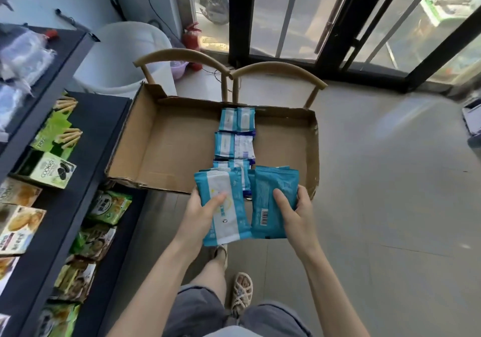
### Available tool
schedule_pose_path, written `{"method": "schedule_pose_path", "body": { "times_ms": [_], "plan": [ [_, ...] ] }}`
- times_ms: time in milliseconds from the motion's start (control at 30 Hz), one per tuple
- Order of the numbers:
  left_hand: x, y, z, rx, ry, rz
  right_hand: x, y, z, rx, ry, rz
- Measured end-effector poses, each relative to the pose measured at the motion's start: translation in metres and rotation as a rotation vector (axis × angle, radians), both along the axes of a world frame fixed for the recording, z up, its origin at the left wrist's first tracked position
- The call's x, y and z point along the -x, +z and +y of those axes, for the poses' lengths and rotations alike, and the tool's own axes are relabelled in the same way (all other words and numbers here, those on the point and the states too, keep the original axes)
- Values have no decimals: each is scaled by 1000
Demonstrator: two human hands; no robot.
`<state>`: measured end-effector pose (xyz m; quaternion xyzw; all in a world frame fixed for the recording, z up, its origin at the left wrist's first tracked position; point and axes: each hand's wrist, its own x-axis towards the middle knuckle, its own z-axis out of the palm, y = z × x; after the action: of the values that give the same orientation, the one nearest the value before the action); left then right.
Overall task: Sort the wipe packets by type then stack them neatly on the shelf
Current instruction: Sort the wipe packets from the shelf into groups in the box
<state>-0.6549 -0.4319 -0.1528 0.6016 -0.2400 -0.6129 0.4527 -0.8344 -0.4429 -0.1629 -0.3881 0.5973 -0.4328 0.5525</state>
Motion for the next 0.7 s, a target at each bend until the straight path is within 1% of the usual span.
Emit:
{"method": "schedule_pose_path", "body": {
  "times_ms": [200, 367, 533, 700],
  "plan": [
    [-15, -31, -87, -50, -1, -40, -14, -33, -89, -46, 30, 21],
    [-31, -68, -177, -161, -2, -80, -32, -67, -176, -175, 29, 59],
    [-38, -118, -264, -283, -10, -28, -46, -112, -259, -243, 12, 126],
    [-41, -175, -332, -308, -22, -73, -54, -168, -330, -295, 33, 183]
  ]
}}
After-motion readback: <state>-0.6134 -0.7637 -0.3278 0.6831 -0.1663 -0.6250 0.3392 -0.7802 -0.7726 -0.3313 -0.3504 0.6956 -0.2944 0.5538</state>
